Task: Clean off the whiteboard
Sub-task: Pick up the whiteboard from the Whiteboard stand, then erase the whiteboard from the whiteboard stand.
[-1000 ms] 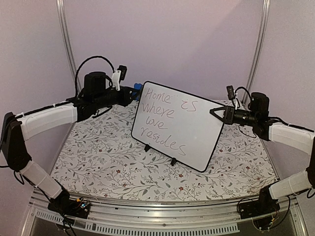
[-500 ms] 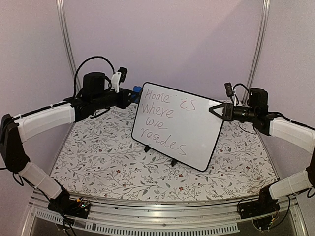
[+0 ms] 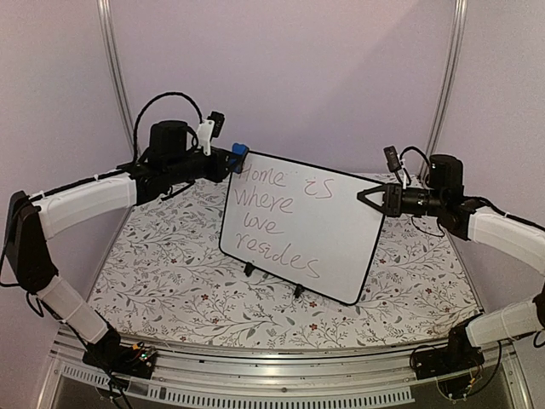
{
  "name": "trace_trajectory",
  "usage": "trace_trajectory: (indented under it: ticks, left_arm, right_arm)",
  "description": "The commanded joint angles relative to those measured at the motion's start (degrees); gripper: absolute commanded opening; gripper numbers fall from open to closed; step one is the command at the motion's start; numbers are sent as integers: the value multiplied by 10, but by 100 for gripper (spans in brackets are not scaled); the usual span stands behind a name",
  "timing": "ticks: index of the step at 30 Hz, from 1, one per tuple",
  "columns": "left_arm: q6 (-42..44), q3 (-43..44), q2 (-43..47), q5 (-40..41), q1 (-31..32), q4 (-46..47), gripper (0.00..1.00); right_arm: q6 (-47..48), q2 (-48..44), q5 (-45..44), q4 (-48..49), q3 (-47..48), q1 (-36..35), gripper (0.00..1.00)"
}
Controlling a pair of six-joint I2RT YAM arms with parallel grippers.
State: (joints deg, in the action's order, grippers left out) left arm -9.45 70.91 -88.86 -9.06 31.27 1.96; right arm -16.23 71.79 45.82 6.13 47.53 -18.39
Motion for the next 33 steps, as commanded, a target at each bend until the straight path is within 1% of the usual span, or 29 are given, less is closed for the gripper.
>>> trace_trajectory:
  ticks: [1, 4, 6, 10, 17, 19, 27, 33]
  left_arm:
    - [-8, -22, 21, 21, -4, 5, 0]
    - [9, -42, 32, 38, -1, 10, 1]
    - [20, -37, 24, 53, 2, 3, 2]
    - [24, -28, 5, 49, 7, -3, 2]
    - [29, -40, -5, 59, 9, 8, 1]
    - [31, -39, -8, 60, 9, 12, 2]
    - [26, 0, -43, 58, 9, -1, 3]
    - [24, 11, -50, 74, 9, 1, 2]
  right_arm:
    - [17, -31, 10, -26, -13, -11, 0]
    - [19, -37, 13, -23, -18, -12, 0]
    - [19, -39, 13, -23, -18, -12, 0]
    - [23, -38, 13, -26, -18, -13, 0]
    - [23, -38, 18, -24, -19, -13, 0]
    - [24, -39, 17, -24, -18, -13, 0]
    - [27, -38, 17, -26, -20, -12, 0]
    - [26, -38, 18, -24, -21, -13, 0]
